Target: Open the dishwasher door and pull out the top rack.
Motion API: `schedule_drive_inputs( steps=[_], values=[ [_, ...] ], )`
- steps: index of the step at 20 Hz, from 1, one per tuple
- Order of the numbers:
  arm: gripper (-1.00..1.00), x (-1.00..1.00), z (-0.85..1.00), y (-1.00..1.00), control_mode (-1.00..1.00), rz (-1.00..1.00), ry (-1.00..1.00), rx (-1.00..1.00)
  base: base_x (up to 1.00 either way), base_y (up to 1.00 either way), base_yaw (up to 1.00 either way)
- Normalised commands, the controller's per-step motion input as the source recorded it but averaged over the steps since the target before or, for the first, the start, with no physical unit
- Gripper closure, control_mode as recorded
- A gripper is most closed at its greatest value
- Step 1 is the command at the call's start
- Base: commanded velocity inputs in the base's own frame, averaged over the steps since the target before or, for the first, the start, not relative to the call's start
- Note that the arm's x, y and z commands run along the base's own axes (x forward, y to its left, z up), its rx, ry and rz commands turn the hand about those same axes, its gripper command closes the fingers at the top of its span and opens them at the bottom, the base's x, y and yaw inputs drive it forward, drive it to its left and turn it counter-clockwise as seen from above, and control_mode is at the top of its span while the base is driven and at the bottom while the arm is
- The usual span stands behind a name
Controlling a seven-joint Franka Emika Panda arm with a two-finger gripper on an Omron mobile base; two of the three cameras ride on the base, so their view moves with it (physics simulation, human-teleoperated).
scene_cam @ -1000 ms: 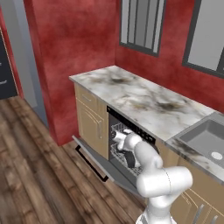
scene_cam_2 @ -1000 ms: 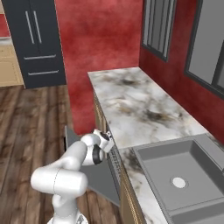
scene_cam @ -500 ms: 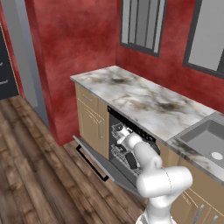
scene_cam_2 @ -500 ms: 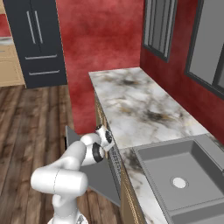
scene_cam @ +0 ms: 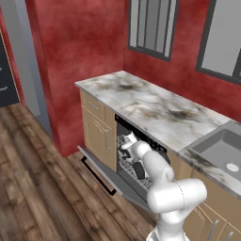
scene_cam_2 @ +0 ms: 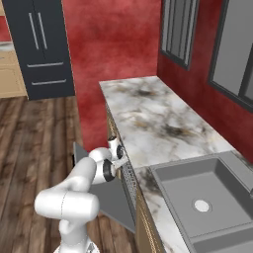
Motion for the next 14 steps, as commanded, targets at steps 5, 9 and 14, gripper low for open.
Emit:
schedule_drive_inputs(
  steps=[5, 9, 14],
  values=[
    [-1.00, -0.85, -0.94, 1.00, -1.00, 0.00, 0.14, 0.01, 0.00, 0.00, 0.00],
    [-1.00, -0.90, -0.95, 1.00, -1.00, 0.00, 0.12, 0.00, 0.00, 0.00, 0.00],
    [-1.00, -0.92, -0.88, 1.00, -1.00, 0.00, 0.12, 0.00, 0.00, 0.00, 0.00]
  ],
)
